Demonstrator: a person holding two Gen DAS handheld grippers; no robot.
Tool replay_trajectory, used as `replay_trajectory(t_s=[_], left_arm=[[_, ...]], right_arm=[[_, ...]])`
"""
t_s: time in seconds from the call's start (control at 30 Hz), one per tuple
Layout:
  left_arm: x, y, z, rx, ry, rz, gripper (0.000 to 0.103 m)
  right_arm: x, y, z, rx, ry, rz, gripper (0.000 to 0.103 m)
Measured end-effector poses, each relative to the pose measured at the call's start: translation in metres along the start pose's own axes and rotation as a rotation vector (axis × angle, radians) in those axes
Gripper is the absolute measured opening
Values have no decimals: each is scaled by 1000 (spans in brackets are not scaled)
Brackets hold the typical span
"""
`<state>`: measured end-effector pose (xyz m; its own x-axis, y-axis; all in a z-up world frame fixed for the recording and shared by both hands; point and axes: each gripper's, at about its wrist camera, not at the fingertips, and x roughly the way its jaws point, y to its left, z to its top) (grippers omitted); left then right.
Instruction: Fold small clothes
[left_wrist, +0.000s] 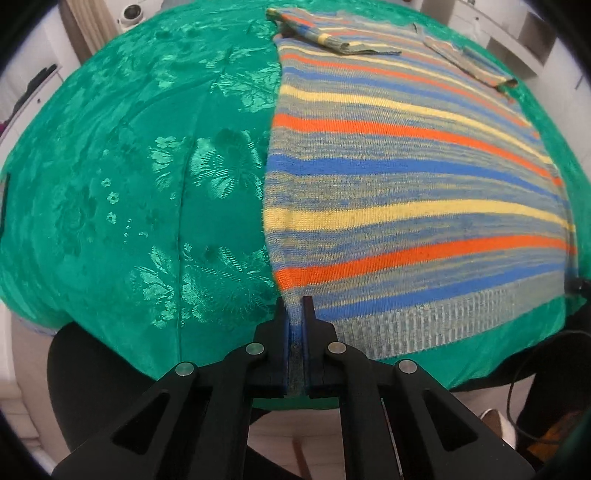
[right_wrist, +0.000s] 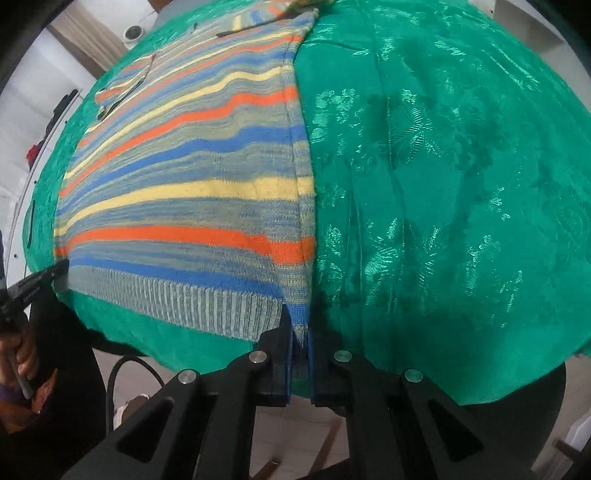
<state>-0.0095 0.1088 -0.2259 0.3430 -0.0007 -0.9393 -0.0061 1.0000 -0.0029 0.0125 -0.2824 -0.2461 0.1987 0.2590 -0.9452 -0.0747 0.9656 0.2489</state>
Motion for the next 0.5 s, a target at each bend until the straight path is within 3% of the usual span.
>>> replay_trajectory(t_s=[0.17, 0.23, 0.27, 0.3, 0.33, 0.37, 0.5], left_arm=[[5, 1, 4, -17, 4, -6, 5], [3, 2, 4, -21, 2, -2, 11], [2, 1, 4, -23, 3, -4, 15], [-2, 2, 3, -24, 9, 0, 34], [-6, 2, -1, -22, 12, 6, 55], [-16, 6, -5, -23, 2, 18, 62], [-58, 29, -11, -53, -125, 54, 70]], right_arm=[[-3, -2, -2, 14, -6, 1, 6], [-7, -5, -4, 9, -6, -7, 6], [-8, -3, -4, 11, -4, 0, 14], [-8, -2, -5, 16, 4, 12, 20], [-13, -3, -7, 16, 26, 11, 37], [-21, -4, -9, 2, 40, -6, 50], [-69, -22, 1, -61, -5, -149, 51]])
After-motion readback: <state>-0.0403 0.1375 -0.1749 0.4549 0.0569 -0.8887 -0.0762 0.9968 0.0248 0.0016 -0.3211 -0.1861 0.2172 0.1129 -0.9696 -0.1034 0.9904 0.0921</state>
